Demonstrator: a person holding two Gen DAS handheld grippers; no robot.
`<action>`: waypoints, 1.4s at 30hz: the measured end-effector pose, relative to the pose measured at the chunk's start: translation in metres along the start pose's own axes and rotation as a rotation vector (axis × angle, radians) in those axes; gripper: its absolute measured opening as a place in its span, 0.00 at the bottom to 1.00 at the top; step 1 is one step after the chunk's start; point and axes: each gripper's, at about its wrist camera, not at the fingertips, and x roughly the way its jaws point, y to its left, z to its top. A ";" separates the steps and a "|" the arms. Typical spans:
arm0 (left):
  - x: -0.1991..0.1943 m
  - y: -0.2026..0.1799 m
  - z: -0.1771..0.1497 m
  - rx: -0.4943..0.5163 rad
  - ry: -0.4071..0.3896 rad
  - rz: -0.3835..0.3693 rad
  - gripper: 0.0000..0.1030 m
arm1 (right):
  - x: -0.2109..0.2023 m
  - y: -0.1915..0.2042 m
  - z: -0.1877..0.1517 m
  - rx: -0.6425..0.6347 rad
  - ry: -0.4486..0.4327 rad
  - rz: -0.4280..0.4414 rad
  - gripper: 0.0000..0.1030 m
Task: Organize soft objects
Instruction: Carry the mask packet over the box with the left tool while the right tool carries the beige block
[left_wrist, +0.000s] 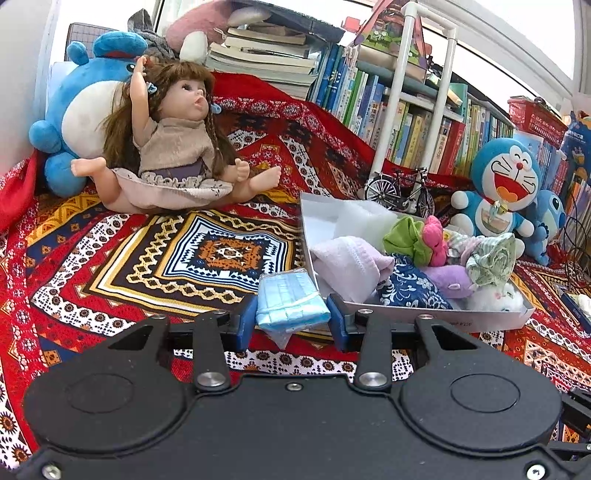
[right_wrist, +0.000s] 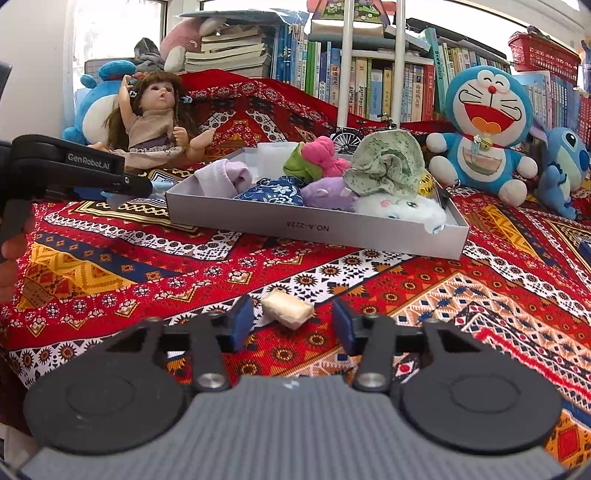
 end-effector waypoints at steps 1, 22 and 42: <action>-0.001 0.000 0.001 -0.001 -0.002 -0.001 0.38 | 0.000 0.000 0.000 0.002 -0.002 -0.004 0.40; -0.001 -0.033 0.032 0.066 -0.068 -0.077 0.38 | 0.005 -0.031 0.048 0.065 -0.077 -0.051 0.34; 0.074 -0.076 0.072 0.125 -0.052 -0.103 0.38 | 0.079 -0.052 0.118 0.100 -0.031 -0.015 0.34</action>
